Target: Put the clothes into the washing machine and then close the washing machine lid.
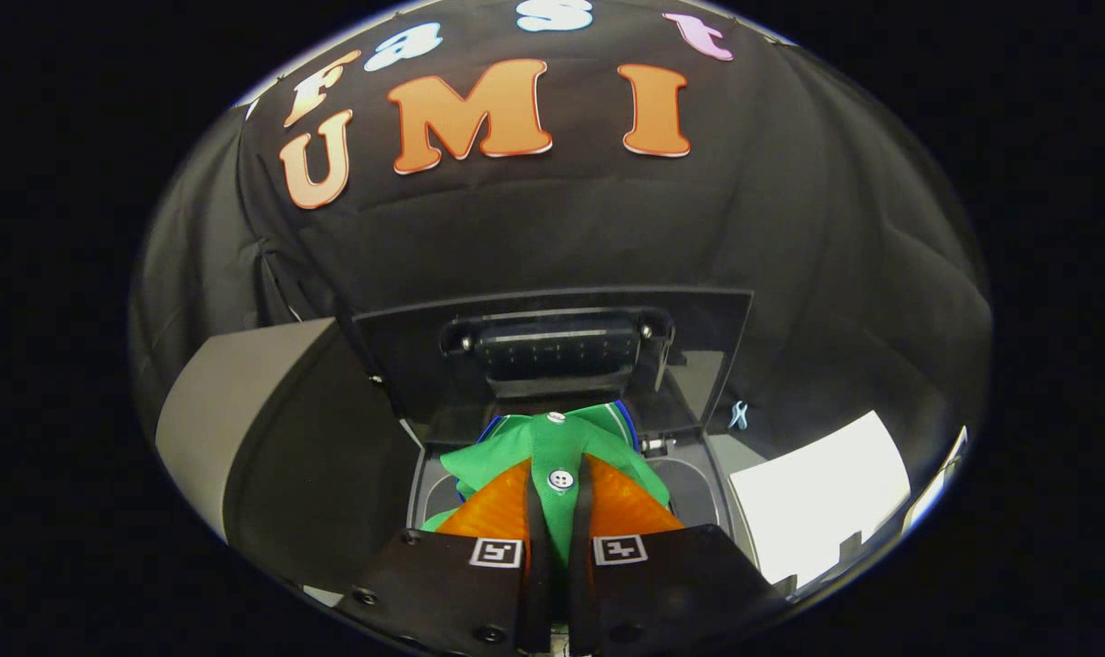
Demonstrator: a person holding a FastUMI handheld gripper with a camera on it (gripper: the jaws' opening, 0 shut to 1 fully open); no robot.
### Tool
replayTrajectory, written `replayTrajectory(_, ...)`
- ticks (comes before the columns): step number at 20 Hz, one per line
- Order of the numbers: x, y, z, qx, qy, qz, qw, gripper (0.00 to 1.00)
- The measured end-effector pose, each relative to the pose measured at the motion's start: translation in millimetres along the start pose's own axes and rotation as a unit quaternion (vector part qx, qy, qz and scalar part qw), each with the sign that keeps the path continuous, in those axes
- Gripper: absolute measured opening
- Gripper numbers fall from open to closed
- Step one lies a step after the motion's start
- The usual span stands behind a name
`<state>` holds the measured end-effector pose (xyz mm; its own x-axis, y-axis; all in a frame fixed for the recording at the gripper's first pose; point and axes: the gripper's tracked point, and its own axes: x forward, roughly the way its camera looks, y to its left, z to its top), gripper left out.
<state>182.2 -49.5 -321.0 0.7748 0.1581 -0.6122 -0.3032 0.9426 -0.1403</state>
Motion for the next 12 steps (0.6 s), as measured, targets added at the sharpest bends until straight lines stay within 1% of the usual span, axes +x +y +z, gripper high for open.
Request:
replayTrajectory(5, 38, -10, -42, -0.003, 0.048, 0.002, 0.999, 0.15)
replayTrajectory(12, 79, -21, -87, -0.002, 0.093, -0.007, 0.996, 0.15)
